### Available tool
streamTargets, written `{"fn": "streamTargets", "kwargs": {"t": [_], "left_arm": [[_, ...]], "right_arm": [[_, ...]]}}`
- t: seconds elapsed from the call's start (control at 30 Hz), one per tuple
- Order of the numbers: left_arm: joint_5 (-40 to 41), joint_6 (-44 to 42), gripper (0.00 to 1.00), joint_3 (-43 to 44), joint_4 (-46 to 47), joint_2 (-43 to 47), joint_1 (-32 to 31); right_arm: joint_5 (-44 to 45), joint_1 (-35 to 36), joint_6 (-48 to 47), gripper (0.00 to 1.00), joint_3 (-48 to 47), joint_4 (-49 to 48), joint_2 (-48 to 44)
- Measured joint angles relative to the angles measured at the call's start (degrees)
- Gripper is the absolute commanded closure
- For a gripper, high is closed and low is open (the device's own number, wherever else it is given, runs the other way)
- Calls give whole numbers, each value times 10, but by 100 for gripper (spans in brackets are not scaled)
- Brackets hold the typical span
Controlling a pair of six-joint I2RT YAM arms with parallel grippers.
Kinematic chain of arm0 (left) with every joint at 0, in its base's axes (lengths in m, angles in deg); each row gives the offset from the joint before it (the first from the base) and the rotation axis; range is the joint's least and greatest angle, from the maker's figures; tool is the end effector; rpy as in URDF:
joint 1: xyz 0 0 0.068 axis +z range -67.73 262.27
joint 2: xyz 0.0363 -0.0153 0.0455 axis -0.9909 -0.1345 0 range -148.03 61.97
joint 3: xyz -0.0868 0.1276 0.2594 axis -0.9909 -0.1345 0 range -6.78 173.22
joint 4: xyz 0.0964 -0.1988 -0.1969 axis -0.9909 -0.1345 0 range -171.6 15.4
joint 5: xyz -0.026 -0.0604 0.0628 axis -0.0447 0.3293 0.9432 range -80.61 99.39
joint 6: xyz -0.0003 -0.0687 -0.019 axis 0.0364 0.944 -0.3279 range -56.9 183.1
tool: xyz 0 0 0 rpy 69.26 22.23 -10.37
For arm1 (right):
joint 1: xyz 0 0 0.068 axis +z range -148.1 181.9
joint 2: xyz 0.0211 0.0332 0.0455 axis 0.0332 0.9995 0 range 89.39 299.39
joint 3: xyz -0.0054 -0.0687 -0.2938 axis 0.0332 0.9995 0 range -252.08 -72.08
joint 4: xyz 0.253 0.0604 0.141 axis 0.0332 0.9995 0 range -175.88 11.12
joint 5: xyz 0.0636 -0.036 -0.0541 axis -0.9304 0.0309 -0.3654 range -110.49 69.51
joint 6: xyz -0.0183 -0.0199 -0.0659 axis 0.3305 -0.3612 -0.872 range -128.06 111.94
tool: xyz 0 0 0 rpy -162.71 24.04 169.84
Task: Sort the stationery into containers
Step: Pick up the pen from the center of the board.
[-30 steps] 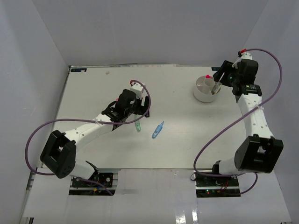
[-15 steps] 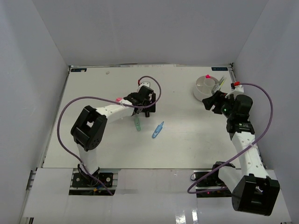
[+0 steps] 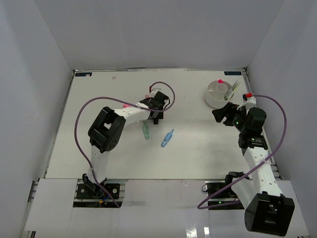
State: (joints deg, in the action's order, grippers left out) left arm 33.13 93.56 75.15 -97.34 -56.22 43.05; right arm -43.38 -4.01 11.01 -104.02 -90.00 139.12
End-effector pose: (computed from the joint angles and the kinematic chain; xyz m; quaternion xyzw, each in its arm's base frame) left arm 0.3923 -0.2897 0.1449 0.0173 0.9444 0.0133 0.3280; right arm 0.2418 -0.0022 0.2786 0.0469 0.7789 0.2243 0.5838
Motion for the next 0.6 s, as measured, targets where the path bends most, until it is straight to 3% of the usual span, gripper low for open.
{"fn": "streamTargets", "kwargs": {"t": [0.27,0.43,0.6], "left_arm": [[22,0,75,19,2,-15,-19],[28,-12,79,19,2,-15,-26],[14,-79,79,-13,35,15,-53]], "right_arm": [[-3,3,-3,27,7,-4,-5],[-26,4,-4,27,8,-13,-6],[-70,4,-4,27,3,-19,2]]}}
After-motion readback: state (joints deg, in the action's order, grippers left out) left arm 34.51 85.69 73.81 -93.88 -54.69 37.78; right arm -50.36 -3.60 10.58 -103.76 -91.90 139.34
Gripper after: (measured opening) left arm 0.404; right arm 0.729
